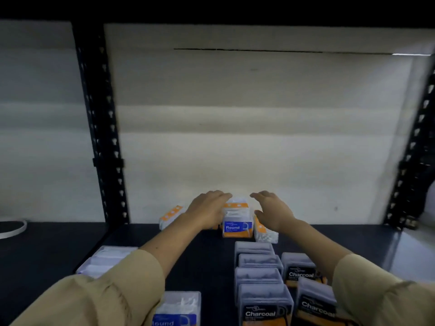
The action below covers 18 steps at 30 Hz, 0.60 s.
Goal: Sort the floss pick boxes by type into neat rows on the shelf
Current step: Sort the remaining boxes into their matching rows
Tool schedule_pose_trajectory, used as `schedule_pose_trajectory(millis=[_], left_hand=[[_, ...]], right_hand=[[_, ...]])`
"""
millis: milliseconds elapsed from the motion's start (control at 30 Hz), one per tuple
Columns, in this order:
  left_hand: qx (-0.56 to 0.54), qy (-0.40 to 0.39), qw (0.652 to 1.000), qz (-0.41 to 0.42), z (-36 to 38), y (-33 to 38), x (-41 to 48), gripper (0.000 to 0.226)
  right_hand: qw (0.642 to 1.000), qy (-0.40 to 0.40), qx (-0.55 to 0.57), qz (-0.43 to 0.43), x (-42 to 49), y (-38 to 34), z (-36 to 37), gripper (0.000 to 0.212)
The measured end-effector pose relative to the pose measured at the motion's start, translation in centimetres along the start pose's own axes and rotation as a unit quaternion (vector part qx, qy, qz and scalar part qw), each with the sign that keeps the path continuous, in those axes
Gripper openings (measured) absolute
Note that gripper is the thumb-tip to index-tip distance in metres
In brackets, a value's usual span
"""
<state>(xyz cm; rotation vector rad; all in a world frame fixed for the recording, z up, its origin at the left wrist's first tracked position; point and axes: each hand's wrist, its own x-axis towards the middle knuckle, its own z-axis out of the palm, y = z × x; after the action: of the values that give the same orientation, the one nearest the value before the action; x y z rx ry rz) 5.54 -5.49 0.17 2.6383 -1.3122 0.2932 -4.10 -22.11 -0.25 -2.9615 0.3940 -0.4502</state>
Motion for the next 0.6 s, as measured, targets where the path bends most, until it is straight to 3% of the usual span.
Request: schedule_pose_trajectory(millis=[200, 300, 600], left_hand=[[0.038, -0.024, 0.999, 0.013, 1.7, 1.6, 2.0, 0.059], [0.036, -0.032, 0.999, 0.019, 2.4, 1.8, 2.3, 0.058], [0.067, -0.031, 0.997, 0.028, 3.4, 1.8, 3.4, 0.057]], right_hand=[[0.994, -0.084, -0.051, 0.046, -0.5, 2.6, 1.5, 0.058], [0.992, -0.114, -0.037, 0.046, -0.7, 3.0, 2.1, 0.049], [0.987, -0.152, -0.033, 0.051, -0.3, 3.0, 3.4, 0.053]])
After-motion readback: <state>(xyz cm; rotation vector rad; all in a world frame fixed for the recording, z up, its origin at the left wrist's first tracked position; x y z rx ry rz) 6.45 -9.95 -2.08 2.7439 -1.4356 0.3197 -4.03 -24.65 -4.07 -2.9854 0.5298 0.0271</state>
